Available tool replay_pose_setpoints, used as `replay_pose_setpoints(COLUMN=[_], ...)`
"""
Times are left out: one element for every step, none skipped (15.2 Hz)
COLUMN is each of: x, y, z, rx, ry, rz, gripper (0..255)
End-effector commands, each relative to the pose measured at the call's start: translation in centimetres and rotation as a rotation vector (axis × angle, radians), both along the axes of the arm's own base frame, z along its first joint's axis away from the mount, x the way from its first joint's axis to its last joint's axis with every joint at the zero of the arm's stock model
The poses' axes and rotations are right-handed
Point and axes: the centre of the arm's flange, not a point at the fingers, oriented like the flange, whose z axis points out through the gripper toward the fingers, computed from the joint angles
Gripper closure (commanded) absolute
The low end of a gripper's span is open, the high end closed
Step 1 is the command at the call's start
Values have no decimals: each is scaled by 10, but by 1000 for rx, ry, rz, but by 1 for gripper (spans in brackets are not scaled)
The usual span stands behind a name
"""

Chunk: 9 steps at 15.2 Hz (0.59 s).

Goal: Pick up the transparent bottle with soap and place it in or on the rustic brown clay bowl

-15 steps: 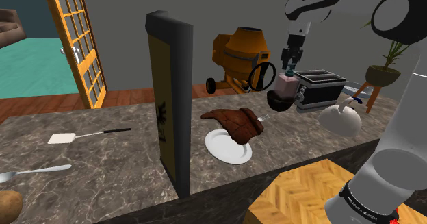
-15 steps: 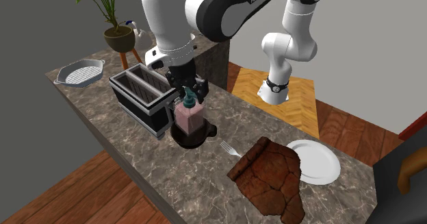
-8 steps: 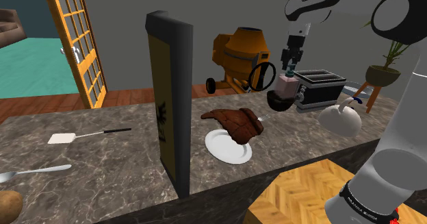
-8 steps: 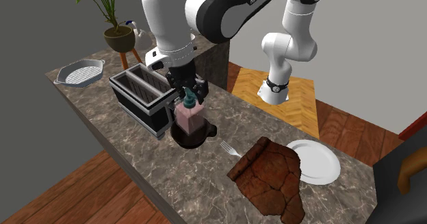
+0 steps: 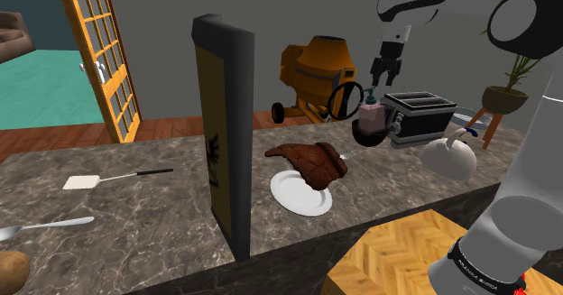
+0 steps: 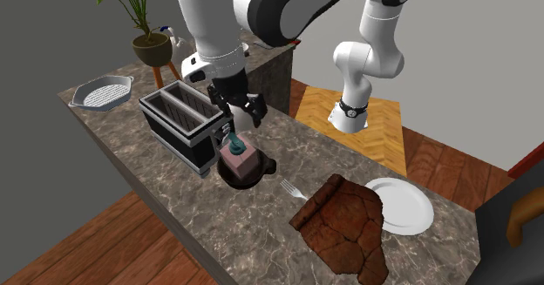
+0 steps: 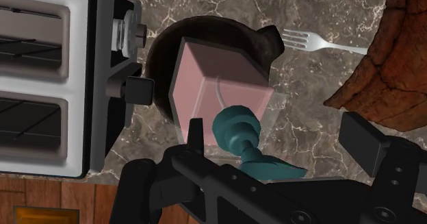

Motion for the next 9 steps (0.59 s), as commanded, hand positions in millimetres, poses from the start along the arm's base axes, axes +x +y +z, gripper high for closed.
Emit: replay_pose_setpoints(x=[2, 3, 3, 3, 3, 3, 3, 3, 3], y=[-2, -3, -3, -3, -3, -3, -3, -3, -3], z=[22, 32, 32, 32, 32, 32, 32, 32, 32], rx=[1, 1, 1, 1, 1, 1, 1, 1, 1], ry=[1, 1, 1, 1, 1, 1, 1, 1, 1], rz=[0, 0, 0, 0, 0, 0, 0, 0, 0], gripper=[0, 0, 0, 0, 0, 0, 0, 0, 0])
